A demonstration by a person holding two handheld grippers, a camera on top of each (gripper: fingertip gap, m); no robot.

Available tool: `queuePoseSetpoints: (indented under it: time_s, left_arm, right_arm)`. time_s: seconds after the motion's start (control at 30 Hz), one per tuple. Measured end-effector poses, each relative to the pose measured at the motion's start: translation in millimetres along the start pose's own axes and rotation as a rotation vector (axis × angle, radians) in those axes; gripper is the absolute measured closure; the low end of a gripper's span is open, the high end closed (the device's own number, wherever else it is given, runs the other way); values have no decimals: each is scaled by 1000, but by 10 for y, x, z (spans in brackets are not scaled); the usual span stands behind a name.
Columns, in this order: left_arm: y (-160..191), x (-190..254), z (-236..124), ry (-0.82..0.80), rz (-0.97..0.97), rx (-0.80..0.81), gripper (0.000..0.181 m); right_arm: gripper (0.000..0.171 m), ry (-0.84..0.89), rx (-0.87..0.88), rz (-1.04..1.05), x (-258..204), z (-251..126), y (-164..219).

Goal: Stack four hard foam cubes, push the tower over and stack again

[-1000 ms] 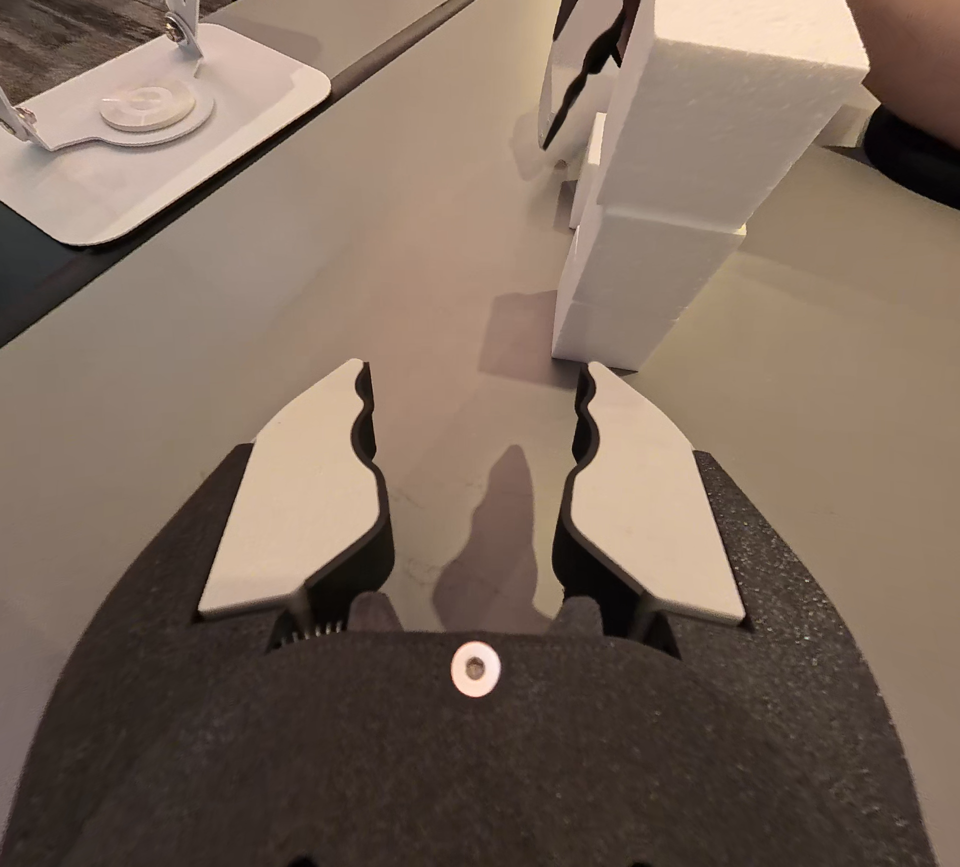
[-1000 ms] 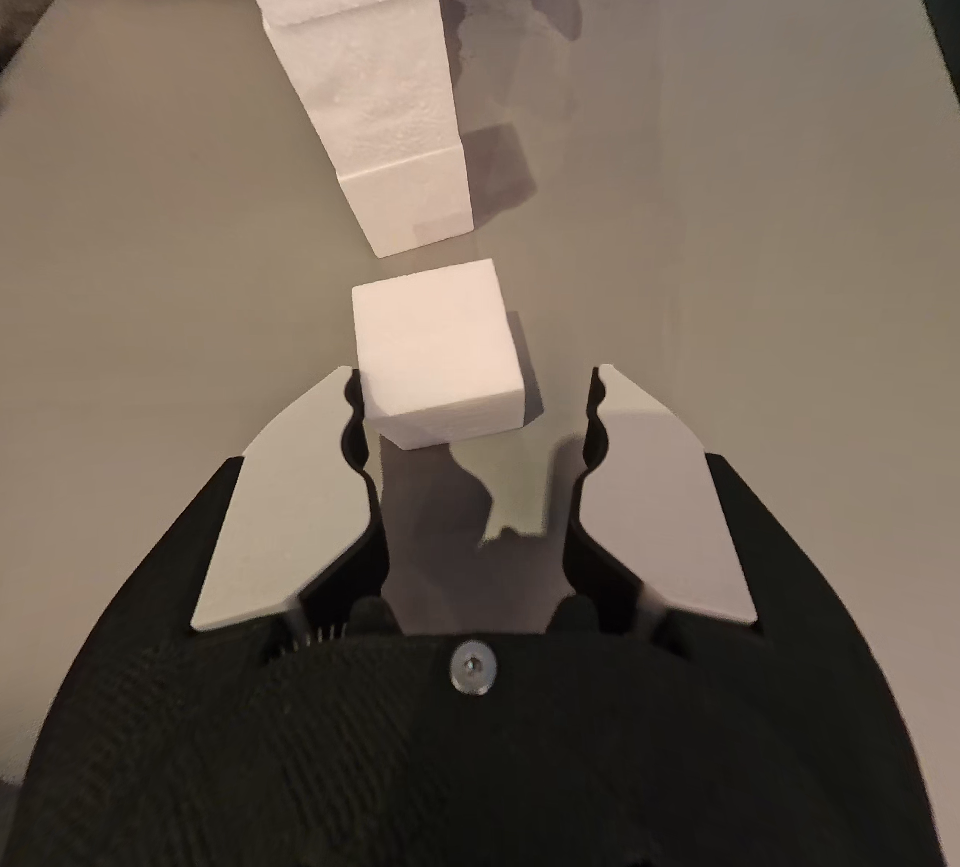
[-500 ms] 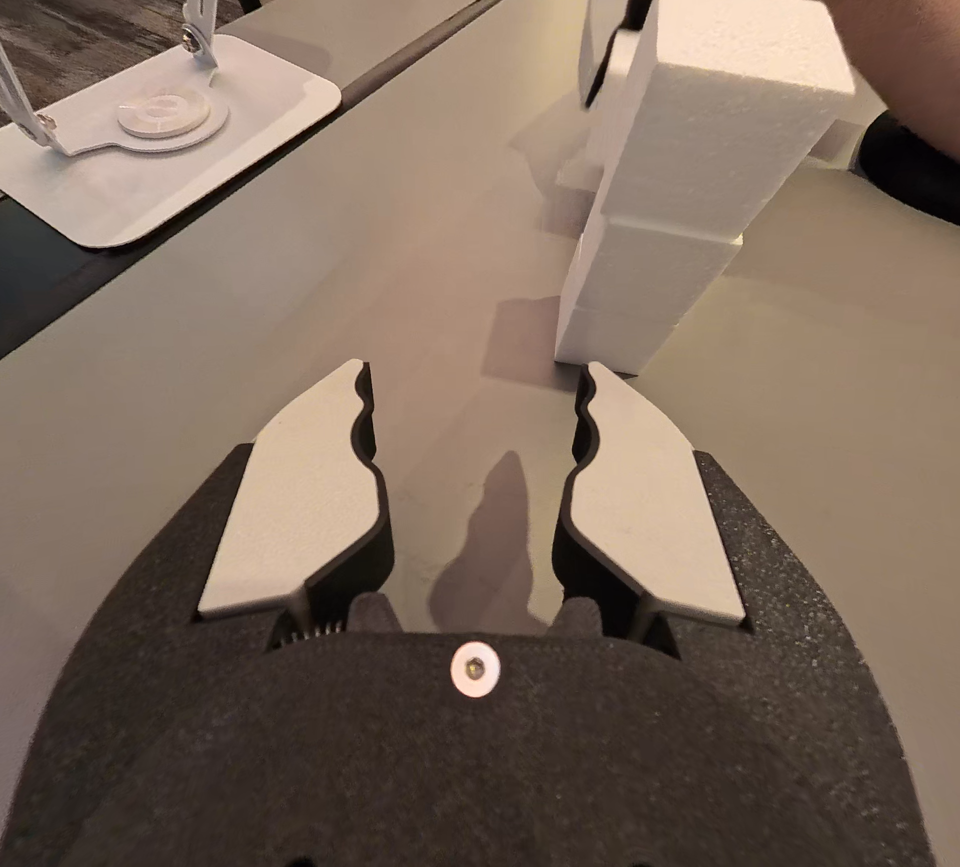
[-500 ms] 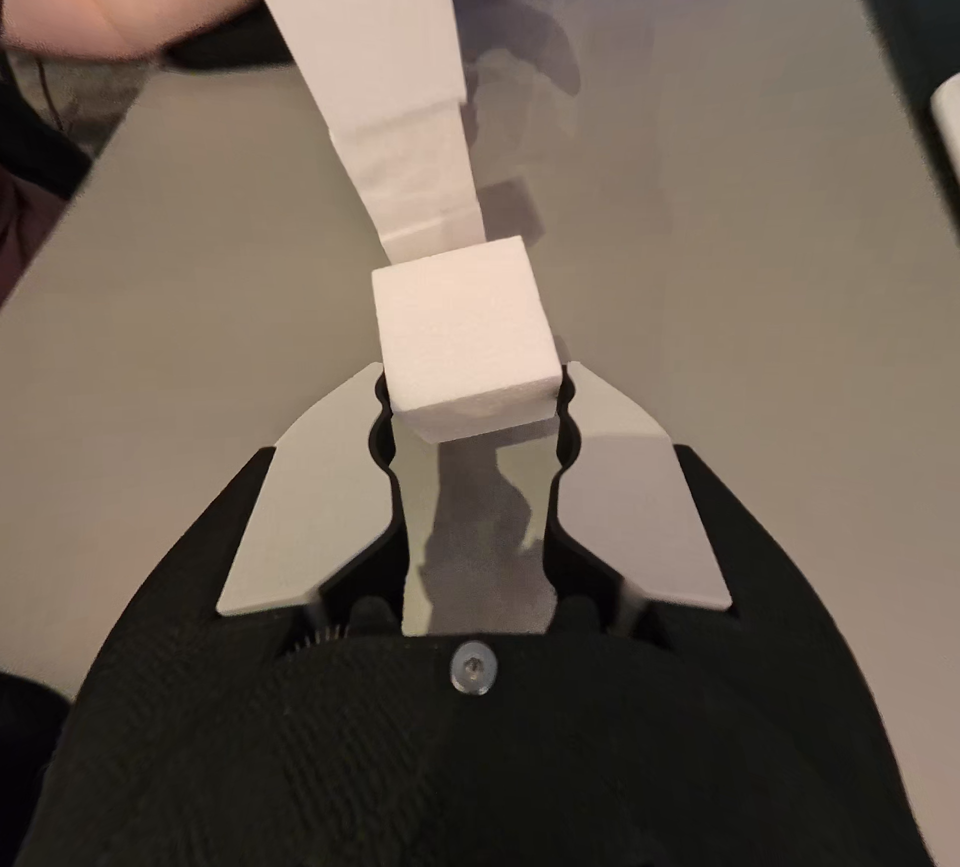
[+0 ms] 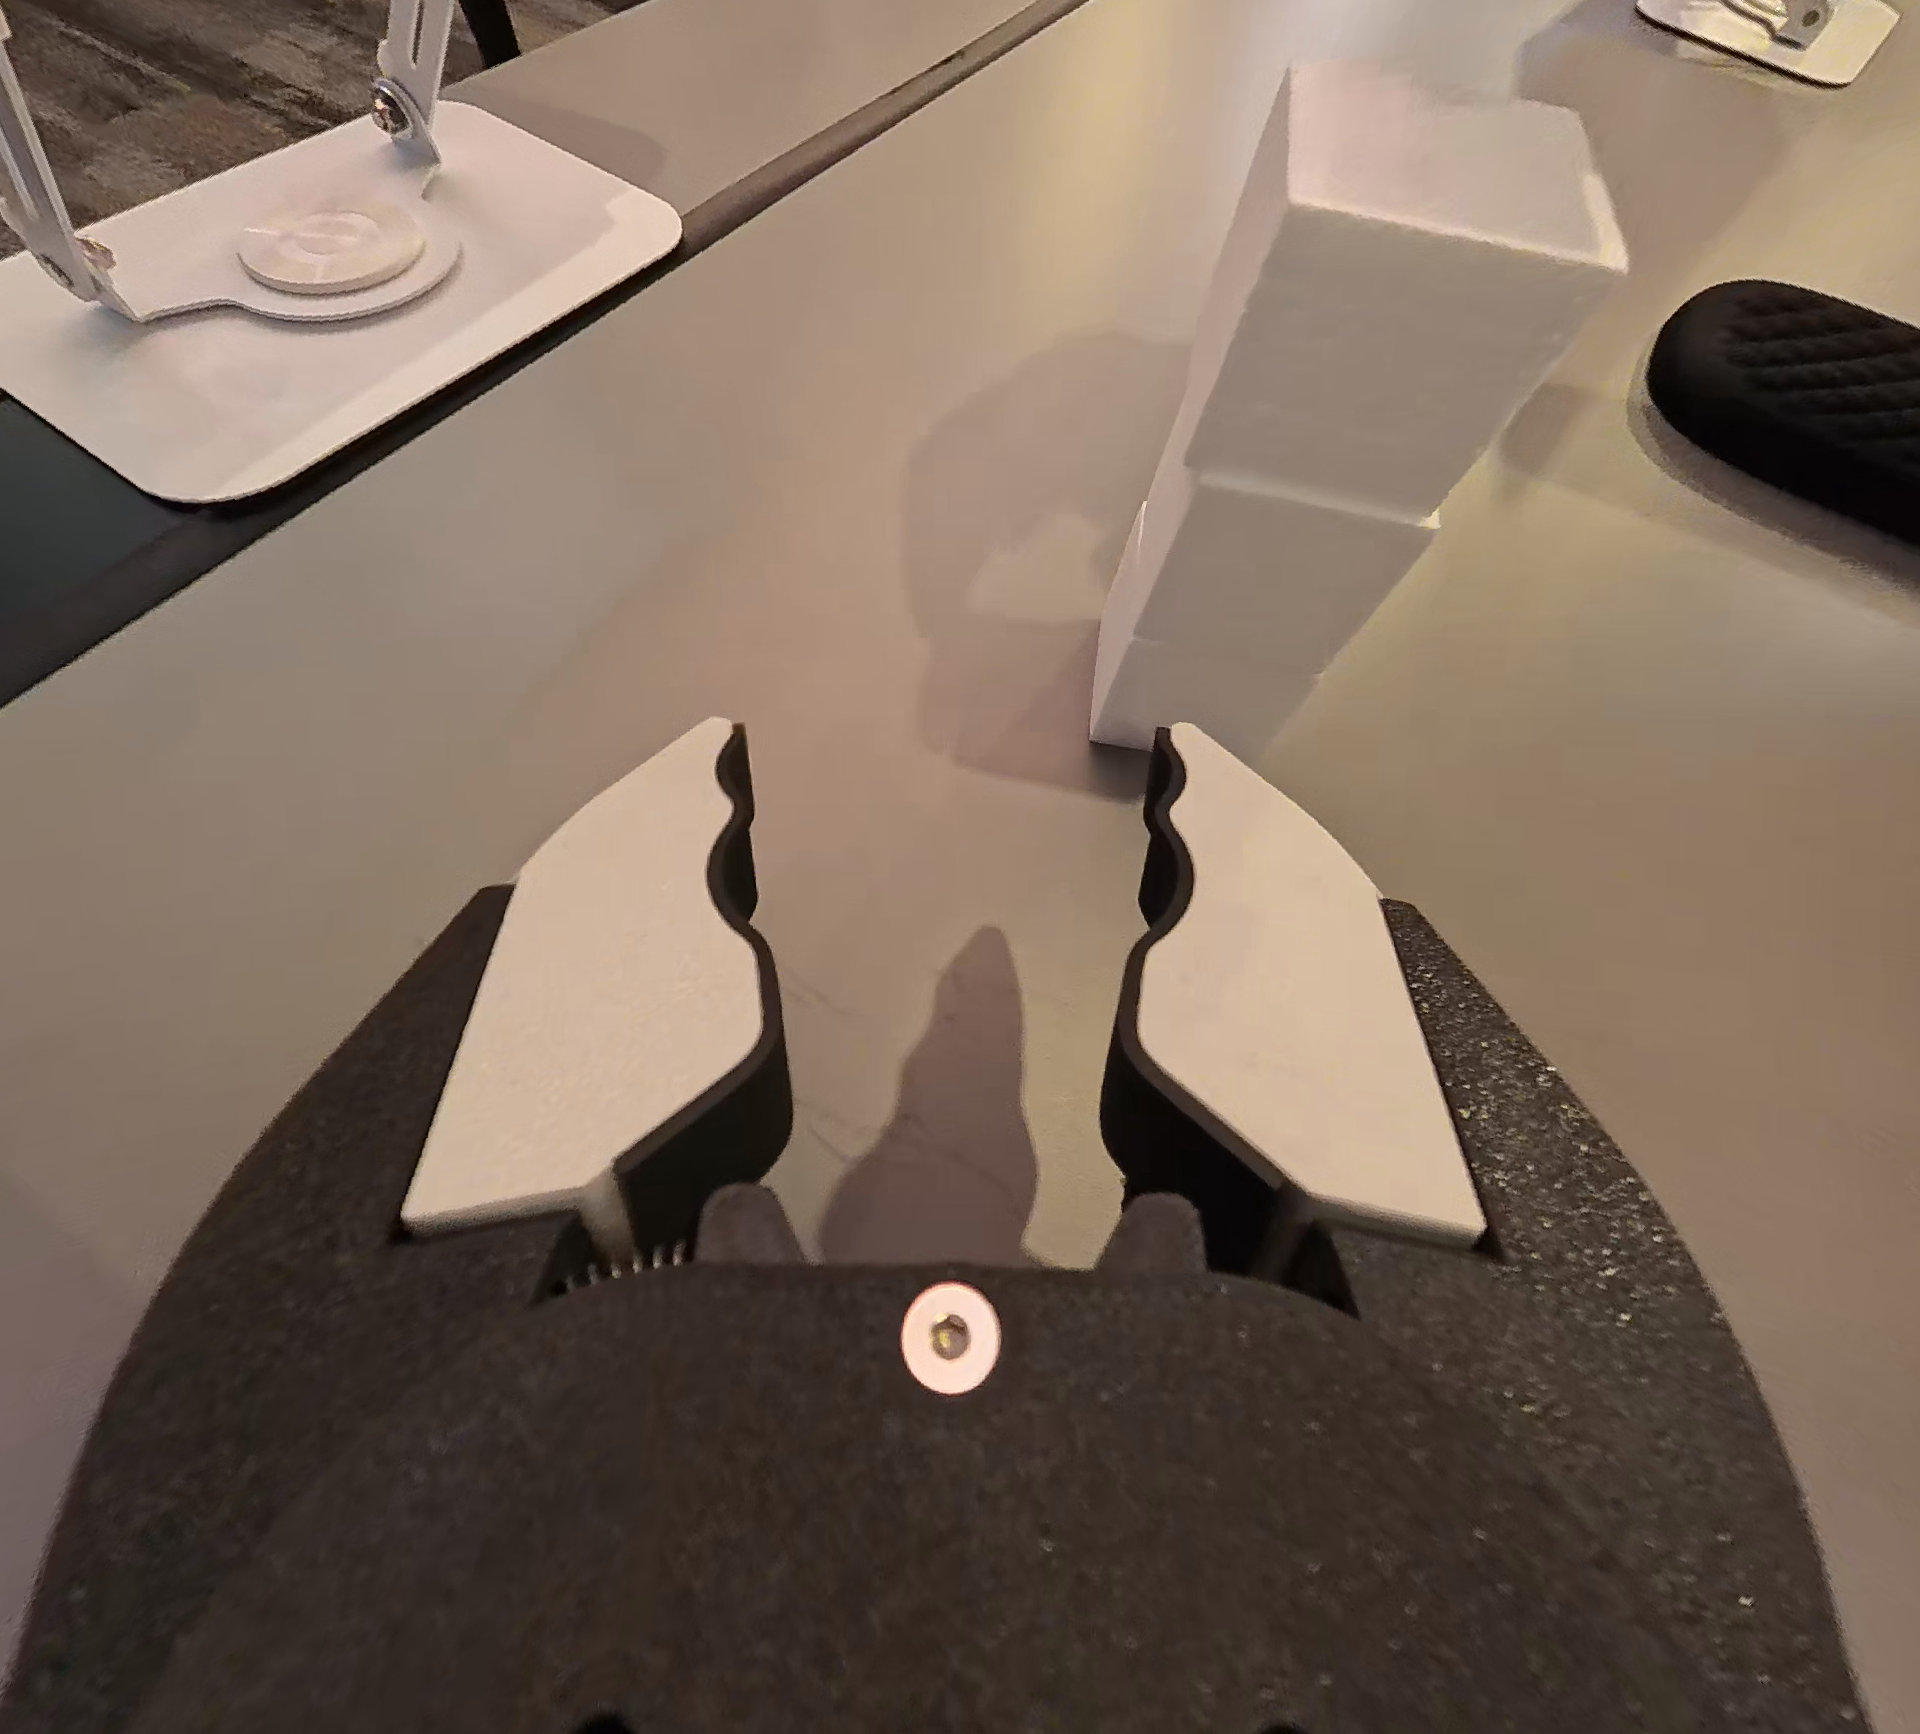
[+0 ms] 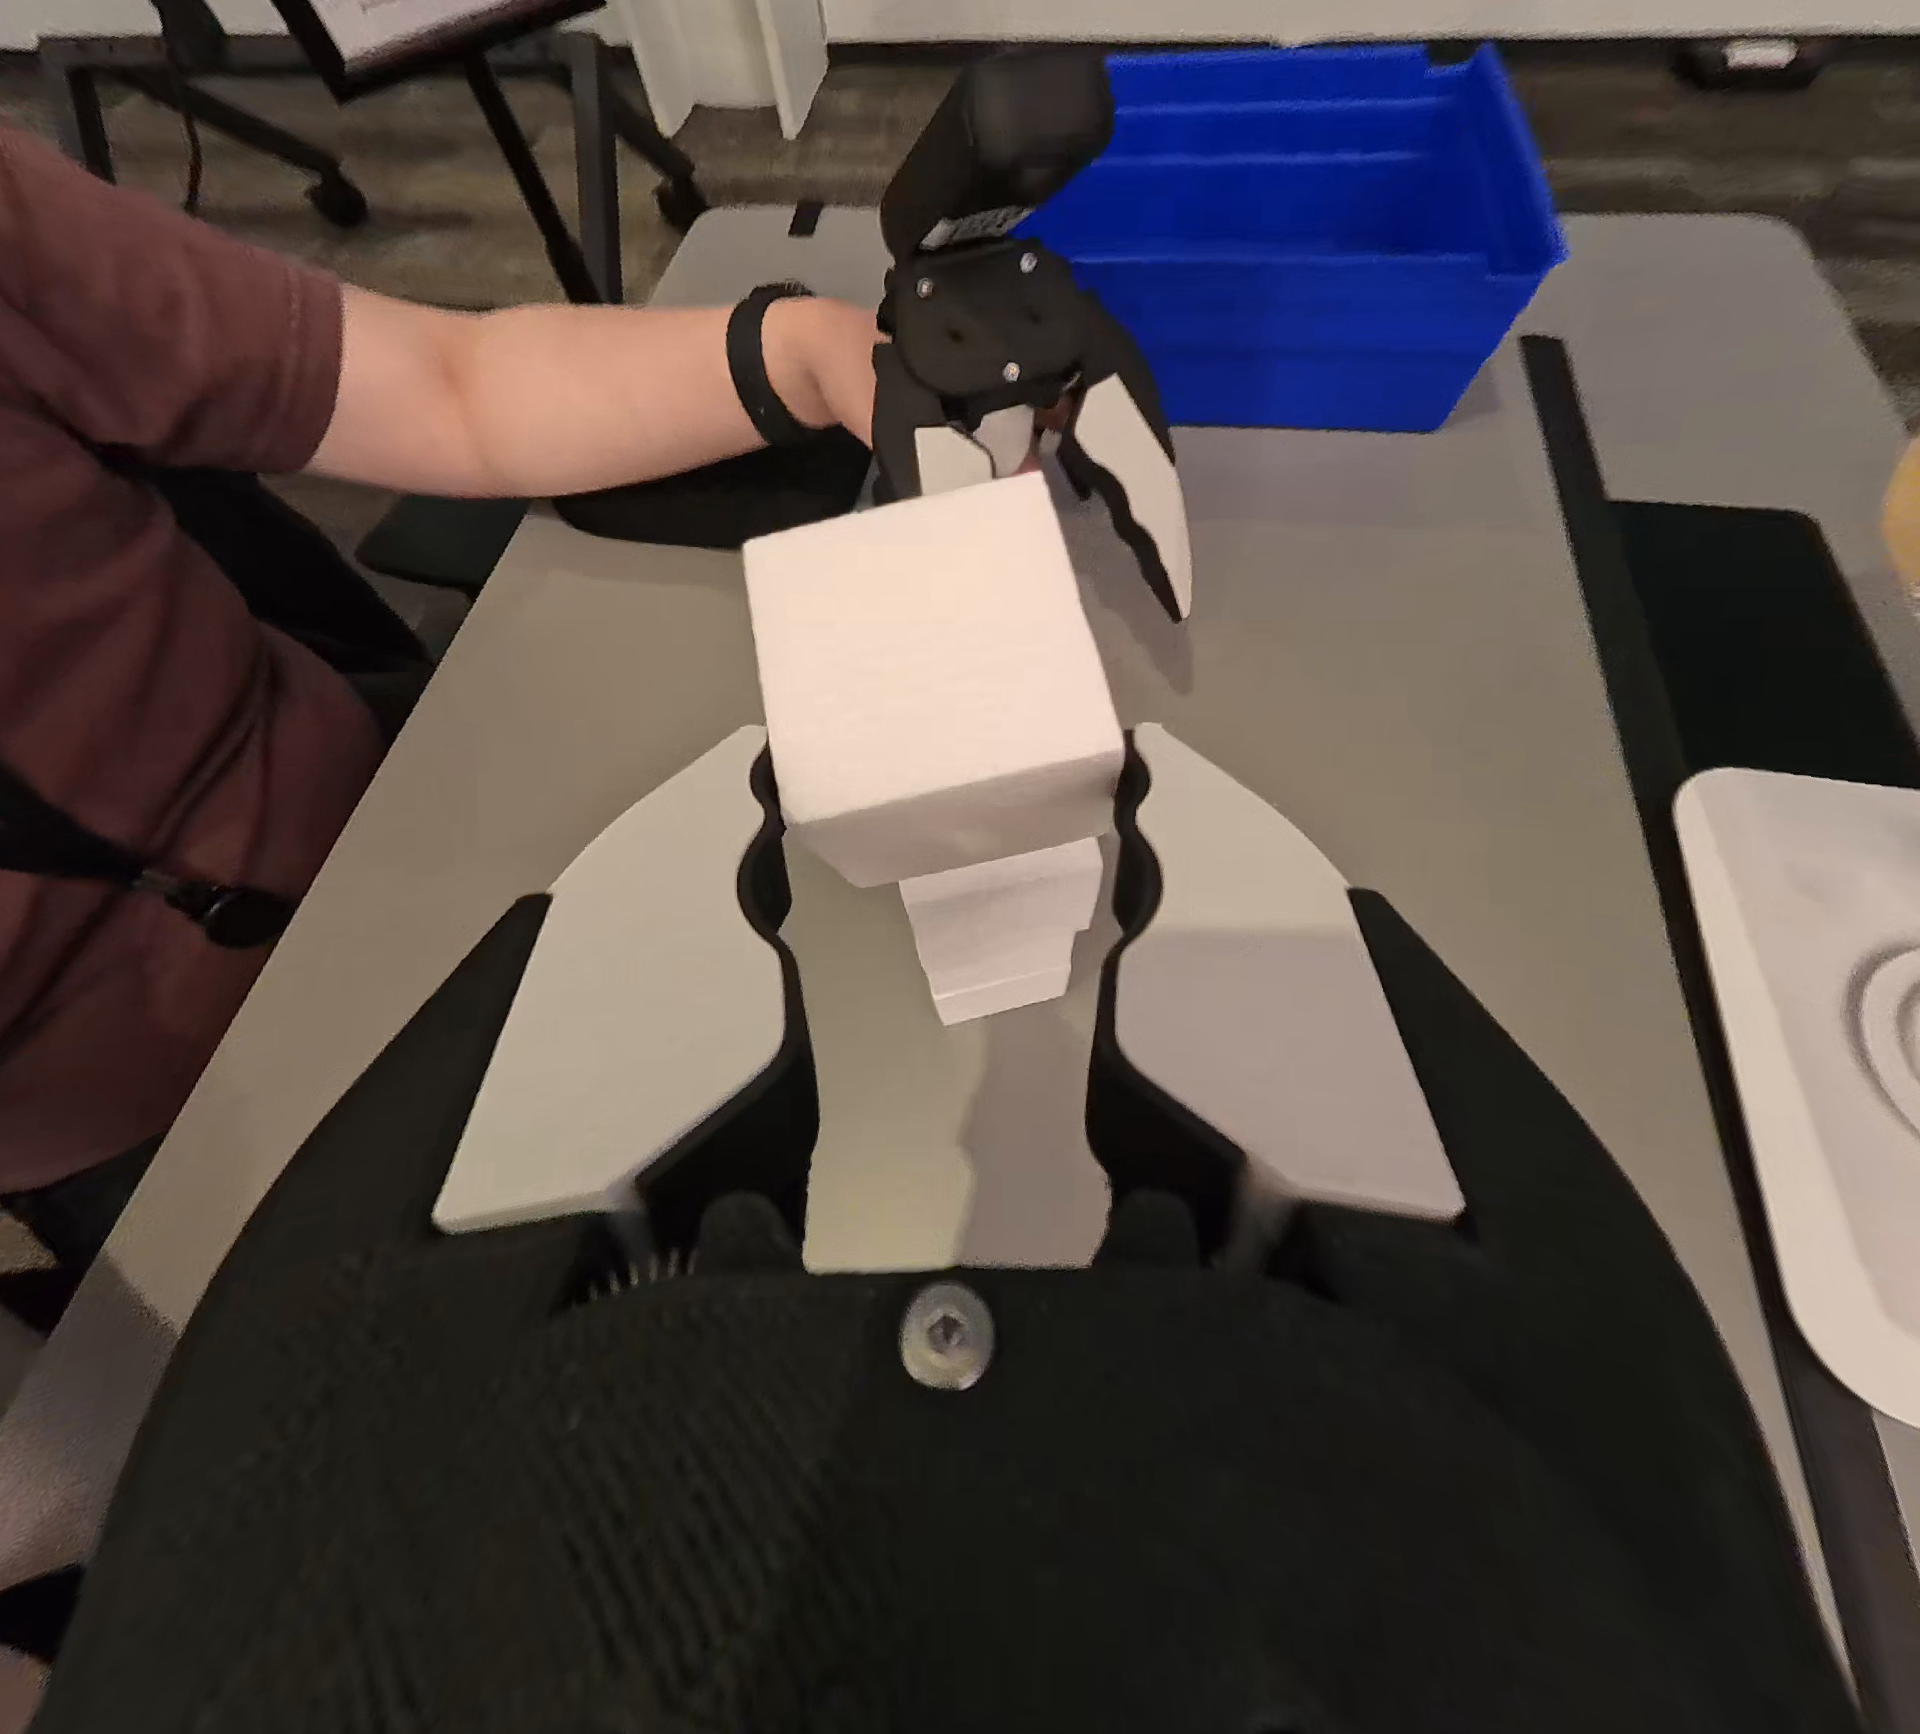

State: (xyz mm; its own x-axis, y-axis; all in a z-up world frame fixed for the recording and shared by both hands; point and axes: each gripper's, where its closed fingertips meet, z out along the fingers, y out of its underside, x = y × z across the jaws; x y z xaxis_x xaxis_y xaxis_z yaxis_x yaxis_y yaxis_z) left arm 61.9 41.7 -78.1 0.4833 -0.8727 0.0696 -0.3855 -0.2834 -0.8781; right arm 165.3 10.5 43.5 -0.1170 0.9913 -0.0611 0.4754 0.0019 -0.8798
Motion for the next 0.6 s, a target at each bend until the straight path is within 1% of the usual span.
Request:
queuePoseSetpoints:
  time_s: [0.17,0.4,0.53,0.6]
  left_arm:
    - [-29,38,-13,13,7,8,109]
    - [-32,44,-20,22,4,10,109]
    - [-5,50,-3,26,8,-3,108]
    - [-4,73,6,42,4,2,107]
  right_arm:
    - [109,-5,-102,8,54,182,155]
    - [109,-17,-146,30,70,264,282]
    - [109,-3,-151,5,82,289,311]
    - [96,32,-142,-3,112,285,324]
